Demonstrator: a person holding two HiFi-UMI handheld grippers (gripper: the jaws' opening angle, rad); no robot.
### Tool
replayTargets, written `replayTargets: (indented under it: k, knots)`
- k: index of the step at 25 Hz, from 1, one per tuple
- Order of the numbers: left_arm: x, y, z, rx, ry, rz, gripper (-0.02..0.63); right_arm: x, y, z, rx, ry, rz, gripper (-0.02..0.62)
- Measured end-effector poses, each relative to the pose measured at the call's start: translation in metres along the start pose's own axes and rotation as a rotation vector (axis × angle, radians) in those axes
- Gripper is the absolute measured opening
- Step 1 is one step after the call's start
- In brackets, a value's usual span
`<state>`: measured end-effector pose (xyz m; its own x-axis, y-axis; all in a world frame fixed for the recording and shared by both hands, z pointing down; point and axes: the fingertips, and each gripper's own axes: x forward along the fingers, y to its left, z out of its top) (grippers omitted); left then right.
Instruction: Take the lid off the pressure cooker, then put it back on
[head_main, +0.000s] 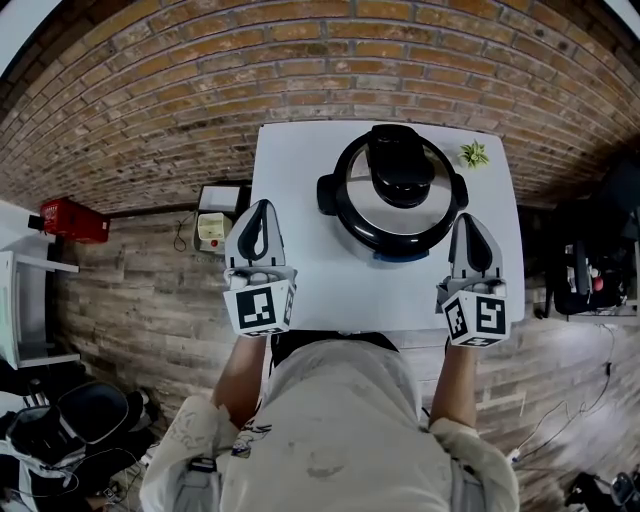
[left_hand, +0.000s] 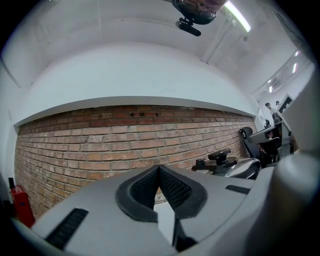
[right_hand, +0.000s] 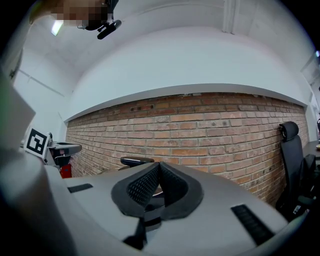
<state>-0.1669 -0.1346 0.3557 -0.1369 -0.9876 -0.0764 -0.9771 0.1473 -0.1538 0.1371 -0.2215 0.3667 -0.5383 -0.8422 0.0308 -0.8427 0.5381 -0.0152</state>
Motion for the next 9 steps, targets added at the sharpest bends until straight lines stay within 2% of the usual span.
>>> replayTargets:
  k: [9]
  knots:
    - [-0.0029,-0.0031,0.0031,-0.001,-0.007,-0.004,0.015,-0.0029,0.0011,0.0004,-0.003,-0.001,-0.003,0.015]
